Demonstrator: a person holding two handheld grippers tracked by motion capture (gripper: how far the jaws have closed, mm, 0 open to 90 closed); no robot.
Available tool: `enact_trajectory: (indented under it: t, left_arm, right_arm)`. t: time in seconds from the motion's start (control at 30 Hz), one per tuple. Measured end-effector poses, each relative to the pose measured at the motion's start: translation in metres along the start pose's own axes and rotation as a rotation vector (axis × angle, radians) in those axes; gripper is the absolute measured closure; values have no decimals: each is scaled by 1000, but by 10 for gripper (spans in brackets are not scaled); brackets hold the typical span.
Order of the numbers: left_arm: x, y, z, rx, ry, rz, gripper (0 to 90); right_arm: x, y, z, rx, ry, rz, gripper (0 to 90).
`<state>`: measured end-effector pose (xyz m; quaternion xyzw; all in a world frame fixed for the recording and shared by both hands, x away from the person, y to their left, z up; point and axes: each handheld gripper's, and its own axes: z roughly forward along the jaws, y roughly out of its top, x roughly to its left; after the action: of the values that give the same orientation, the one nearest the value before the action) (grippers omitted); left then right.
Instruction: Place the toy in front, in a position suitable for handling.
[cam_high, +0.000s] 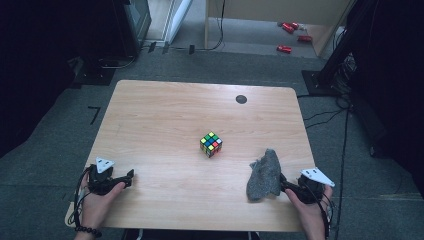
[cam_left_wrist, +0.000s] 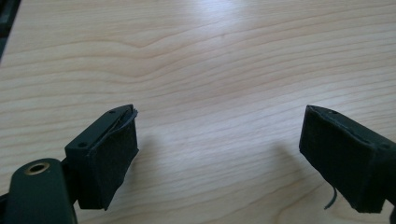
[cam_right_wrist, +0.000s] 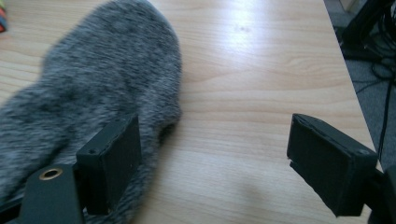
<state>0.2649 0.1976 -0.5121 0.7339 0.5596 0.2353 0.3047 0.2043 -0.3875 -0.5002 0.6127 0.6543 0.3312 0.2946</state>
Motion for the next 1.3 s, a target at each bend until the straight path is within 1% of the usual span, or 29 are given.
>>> enact_trajectory:
  t: [0.03,0.13,0.17,0.2,0.23,0.27,0.3,0.33,0.43,0.5,0.53,0.57,0.63,0.67,0.77,0.8,0.87,0.9,0.93,0.97,1.0,1.03,1.07,1.1,1.13,1.17,1.23,1.27,1.3]
  left_arm:
    - [0,0,0,0,0,0,118]
    - [-7,3,2,1,-11,16,118]
    - [-10,4,3,0,-17,25,118]
    - [-15,5,4,-1,-27,36,119]
    - [-15,5,4,-1,-27,36,119]
    - [-18,6,4,-4,-32,43,119]
    - [-20,7,4,-7,-35,48,119]
    - [-24,8,4,-12,-42,55,119]
    - [-28,10,4,-19,-41,62,123]
    - [-32,11,3,-23,-31,80,124]
    - [-34,11,2,-25,-32,83,125]
    - [-36,12,1,-28,-37,84,126]
    - [-39,13,0,-36,-39,89,129]
    - [-42,15,-1,-44,-50,88,130]
    - [-48,19,0,-47,-69,89,133]
    - [-48,19,0,-47,-69,89,133]
    - [-57,21,3,-49,-87,109,134]
    - [-57,21,3,-49,-87,109,134]
    - [-65,23,5,-54,-107,126,134]
    - [-65,23,5,-54,-107,126,134]
    - [-73,26,6,-58,-120,134,134]
    - [-73,26,6,-58,-120,134,134]
    - [-77,28,7,-60,-131,135,134]
    - [-84,32,8,-67,-150,133,135]
    - [-84,32,8,-67,-150,133,135]
    - [-94,36,11,-75,-169,145,136]
    - [-105,41,14,-85,-184,163,135]
    - [-105,41,14,-85,-184,163,136]
    - [-112,44,17,-85,-195,175,136]
  right_arm:
    - [2,0,-1,-5,2,-6,174]
    - [6,1,-5,-21,16,-5,176]
    - [7,2,-6,-26,25,-3,176]
    - [11,4,-10,-40,48,11,176]
    - [11,4,-10,-40,48,11,176]
    - [14,6,-11,-49,66,14,176]
    - [14,6,-11,-49,66,14,176]
    - [19,7,-13,-57,81,7,176]
    - [25,10,-13,-59,100,-9,176]
    - [27,12,-13,-59,102,-13,173]
    - [29,13,-12,-60,102,-12,166]
    - [32,17,-11,-60,119,3,163]
    - [33,18,-10,-58,126,5,163]
    - [37,22,-6,-49,148,-9,163]
    - [42,24,-2,-39,157,-39,163]
    - [42,24,-2,-39,157,-39,163]
    - [45,23,1,-29,163,-59,163]
    - [45,23,1,-29,163,-59,163]
    - [46,21,3,-14,170,-68,163]
    - [47,19,5,-6,176,-70,163]
    - [48,18,6,4,187,-72,161]
    - [48,18,6,4,187,-72,161]
    - [49,17,8,14,197,-75,150]
    - [53,13,11,42,210,-85,143]
    - [53,13,11,42,210,-85,143]
    - [56,9,15,67,210,-96,143]
    - [59,6,18,84,205,-112,149]
    - [59,6,18,84,205,-112,149]
    - [59,4,19,100,180,-122,178]
